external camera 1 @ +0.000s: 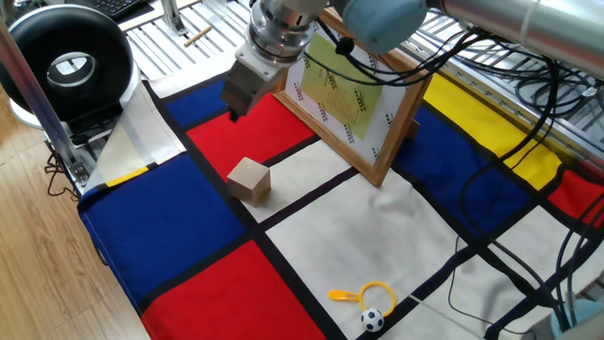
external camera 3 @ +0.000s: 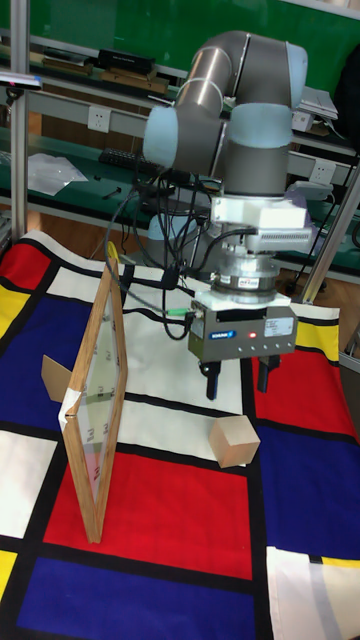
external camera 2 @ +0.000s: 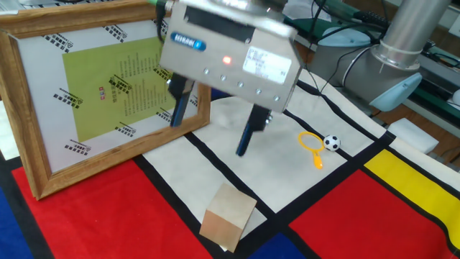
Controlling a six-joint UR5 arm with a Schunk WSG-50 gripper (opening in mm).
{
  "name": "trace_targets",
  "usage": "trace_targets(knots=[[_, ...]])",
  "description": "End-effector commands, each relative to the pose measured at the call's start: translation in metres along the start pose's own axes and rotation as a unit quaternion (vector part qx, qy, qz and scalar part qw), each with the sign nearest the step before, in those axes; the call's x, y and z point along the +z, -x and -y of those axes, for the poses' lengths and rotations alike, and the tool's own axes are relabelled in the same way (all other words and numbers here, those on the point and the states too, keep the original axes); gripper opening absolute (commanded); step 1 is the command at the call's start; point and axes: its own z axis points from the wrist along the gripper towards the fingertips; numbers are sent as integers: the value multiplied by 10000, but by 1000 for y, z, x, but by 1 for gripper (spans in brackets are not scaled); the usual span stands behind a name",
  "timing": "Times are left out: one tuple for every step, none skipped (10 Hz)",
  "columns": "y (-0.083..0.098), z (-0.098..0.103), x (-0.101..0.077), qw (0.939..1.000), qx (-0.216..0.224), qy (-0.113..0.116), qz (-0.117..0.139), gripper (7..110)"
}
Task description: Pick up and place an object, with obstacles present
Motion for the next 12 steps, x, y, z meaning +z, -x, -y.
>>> trace_targets(knots=[[-15,30,-16,9960,-180,-791,-374,66],[-6,18,-12,9984,-85,-500,-239,66],[0,5,-10,9989,393,-240,-101,66],[-9,7,-11,9967,722,-259,-271,7],[-32,-4,-14,9924,991,-89,-730,7],[-46,-8,-14,9888,1084,-12,-1022,7],[-45,-9,-12,9878,1124,69,-1079,7],[-45,-8,-10,9860,1242,120,-1111,7],[-54,-4,-11,9833,1312,76,-1260,7],[-65,-2,-15,9796,1437,-19,-1401,7],[-73,6,-19,9769,1553,-215,-1451,7],[-78,16,-15,9767,1470,-287,-1540,7]])
